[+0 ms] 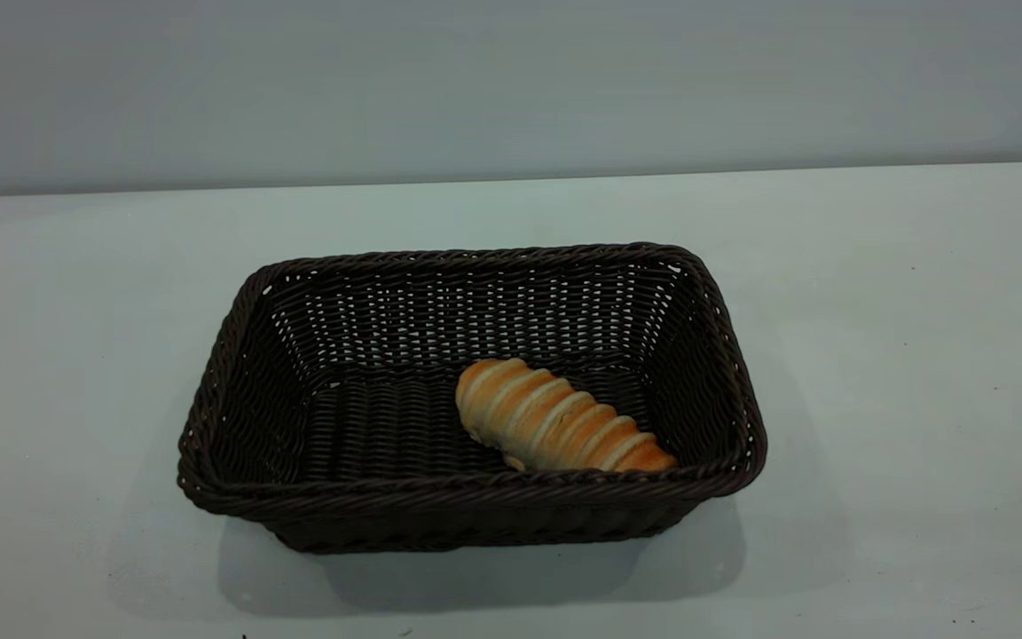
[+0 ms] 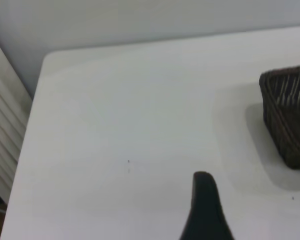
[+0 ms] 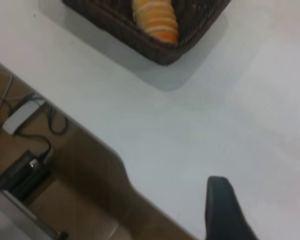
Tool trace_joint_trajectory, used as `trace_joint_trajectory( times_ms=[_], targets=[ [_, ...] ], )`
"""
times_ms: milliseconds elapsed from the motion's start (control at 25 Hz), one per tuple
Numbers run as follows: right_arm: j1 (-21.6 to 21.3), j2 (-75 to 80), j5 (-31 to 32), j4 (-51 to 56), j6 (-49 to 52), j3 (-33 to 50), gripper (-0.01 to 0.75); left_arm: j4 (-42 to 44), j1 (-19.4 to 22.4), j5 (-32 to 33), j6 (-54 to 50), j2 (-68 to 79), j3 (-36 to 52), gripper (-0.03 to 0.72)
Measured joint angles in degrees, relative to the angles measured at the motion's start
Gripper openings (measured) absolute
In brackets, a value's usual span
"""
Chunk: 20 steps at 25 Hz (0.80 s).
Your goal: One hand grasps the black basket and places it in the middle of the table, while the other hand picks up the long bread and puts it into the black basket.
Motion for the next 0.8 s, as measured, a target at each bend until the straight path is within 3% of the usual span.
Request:
trace_joint_trajectory(
  times_ms=[360, 800],
  targets=[
    [0.0, -2.2, 0.1, 0.0, 1.1, 0.6, 0.369, -2.6, 0.0, -0.3, -3.5, 0.1, 10.2, 0.594],
    [0.0, -2.2, 0.1, -0.1, 1.2, 0.6, 0.328, -2.8, 0.0, -0.8, -4.6, 0.1, 11.3, 0.594]
  ],
)
